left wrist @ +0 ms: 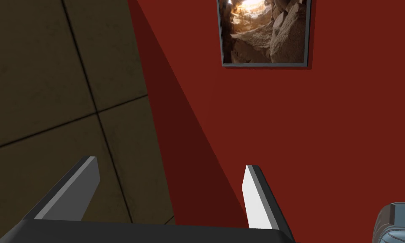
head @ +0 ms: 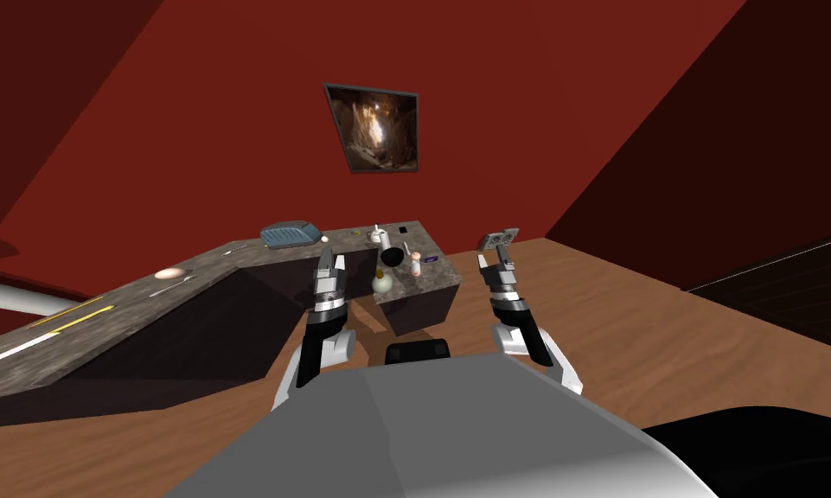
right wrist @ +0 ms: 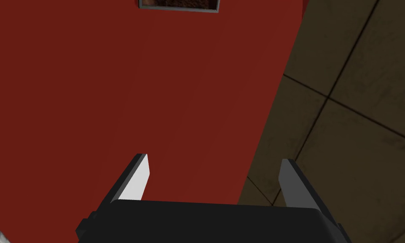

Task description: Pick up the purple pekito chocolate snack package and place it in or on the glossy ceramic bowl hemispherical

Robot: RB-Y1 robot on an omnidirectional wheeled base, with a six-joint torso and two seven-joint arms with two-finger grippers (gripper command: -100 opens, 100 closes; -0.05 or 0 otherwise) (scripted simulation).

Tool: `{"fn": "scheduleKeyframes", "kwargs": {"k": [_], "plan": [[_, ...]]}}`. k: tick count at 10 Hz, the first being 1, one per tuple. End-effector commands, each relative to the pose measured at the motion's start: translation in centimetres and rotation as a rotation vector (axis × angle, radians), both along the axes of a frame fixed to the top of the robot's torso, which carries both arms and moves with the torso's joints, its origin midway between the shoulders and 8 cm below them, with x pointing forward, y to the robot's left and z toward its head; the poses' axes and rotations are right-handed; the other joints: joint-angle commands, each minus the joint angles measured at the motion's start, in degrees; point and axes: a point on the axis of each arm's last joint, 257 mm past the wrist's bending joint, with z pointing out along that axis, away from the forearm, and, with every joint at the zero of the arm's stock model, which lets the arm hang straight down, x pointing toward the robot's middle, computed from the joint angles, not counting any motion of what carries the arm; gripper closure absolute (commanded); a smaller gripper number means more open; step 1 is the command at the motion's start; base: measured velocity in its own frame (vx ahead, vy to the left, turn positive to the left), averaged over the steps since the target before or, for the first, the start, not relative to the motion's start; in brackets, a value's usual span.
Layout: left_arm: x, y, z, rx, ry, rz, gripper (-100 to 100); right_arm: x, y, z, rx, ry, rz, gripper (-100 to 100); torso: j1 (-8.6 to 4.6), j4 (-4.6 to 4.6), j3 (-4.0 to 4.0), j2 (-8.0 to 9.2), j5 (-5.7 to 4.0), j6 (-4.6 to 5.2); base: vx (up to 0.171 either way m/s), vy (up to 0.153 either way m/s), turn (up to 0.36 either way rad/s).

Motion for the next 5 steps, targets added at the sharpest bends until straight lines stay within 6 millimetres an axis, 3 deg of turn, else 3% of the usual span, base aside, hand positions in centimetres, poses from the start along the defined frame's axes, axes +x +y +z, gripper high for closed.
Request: {"fn": "scheduleKeyframes", "kwargs": {"k": [1, 5], "plan": [[0.0, 0.0, 0.0, 0.0, 0.0, 0.0, 0, 0.2, 0.5, -0.8, -0.047, 0.021, 0.035, -100, 0.0, 0.0, 0.0, 0.0, 0.0, 0.0, -0.021, -0.068, 0.169], [0.0, 0.0, 0.0, 0.0, 0.0, 0.0, 0, 0.6, 1.1, -2.4, -0.156, 0.068, 0.094, -100, -0.23, 0.0, -0.01, -0.01, -0.05, -0.01, -0.02, -0.081, 0.135]]}}
